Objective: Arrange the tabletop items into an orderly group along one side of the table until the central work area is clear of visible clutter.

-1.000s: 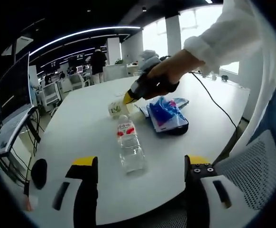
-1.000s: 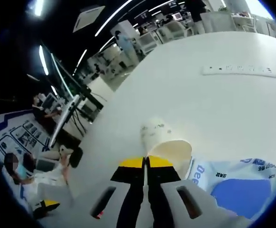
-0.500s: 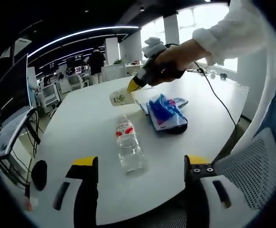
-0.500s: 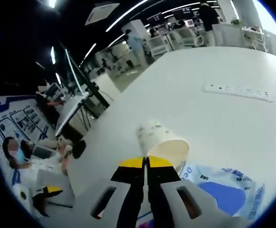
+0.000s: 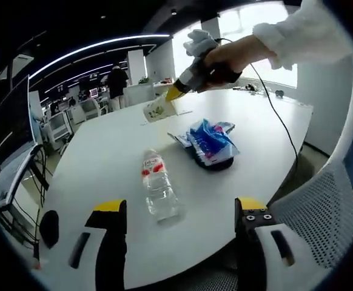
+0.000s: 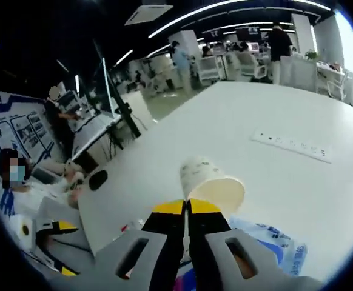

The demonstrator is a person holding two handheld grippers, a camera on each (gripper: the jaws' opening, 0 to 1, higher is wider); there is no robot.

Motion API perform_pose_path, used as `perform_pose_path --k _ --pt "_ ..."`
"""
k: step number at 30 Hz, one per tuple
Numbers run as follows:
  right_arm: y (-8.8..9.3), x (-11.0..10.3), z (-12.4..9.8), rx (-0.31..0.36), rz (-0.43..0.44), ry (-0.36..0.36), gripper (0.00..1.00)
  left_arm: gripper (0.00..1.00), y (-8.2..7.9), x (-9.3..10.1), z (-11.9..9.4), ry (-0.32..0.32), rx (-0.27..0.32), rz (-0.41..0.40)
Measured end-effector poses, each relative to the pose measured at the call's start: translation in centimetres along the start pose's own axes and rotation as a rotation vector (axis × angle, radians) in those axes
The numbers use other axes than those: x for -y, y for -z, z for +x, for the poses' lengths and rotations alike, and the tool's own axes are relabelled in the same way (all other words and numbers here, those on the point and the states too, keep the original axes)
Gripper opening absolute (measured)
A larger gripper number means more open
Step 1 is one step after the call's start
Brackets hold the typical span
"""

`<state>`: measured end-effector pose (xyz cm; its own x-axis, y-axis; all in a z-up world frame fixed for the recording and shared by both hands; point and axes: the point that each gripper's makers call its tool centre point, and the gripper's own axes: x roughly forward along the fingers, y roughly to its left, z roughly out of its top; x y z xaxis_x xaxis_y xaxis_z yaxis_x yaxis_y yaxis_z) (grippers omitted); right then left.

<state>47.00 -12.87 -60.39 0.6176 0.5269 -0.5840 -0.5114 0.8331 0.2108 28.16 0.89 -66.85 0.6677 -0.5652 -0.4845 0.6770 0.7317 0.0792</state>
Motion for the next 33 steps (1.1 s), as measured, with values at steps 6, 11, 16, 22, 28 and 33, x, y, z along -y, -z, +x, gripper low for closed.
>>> perform_pose_path --k 6,11,16,22,28,33 --pt "-0.6 -0.9 -1.8 -0.011 -0.131 0.02 0.0 0.75 -0.5 0.4 -0.5 0.036 0.027 -0.021" --pt "-1.1 -0.6 -2.8 -0.052 -0.3 0.031 0.0 0.75 -1.1 0.8 -0.6 0.056 0.054 -0.029" --pt "-1.5 -0.4 -2.9 -0.119 -0.374 -0.022 0.0 0.76 -0.7 -0.1 -0.5 0.015 0.04 -0.038" --pt "-1.7 0.9 -1.9 -0.243 -0.587 -0.055 0.0 0.77 -0.6 -1.1 -0.7 -0.038 0.036 -0.042" --pt "-1.7 1.7 -0.9 -0.299 -0.665 -0.099 0.0 0.77 0.4 -1.0 -0.3 -0.047 -0.016 0.009" --pt "-1.5 2.4 0.1 -0.335 -0.663 -0.123 0.0 0.77 0.9 -0.9 0.0 -0.045 -0.045 0.029"
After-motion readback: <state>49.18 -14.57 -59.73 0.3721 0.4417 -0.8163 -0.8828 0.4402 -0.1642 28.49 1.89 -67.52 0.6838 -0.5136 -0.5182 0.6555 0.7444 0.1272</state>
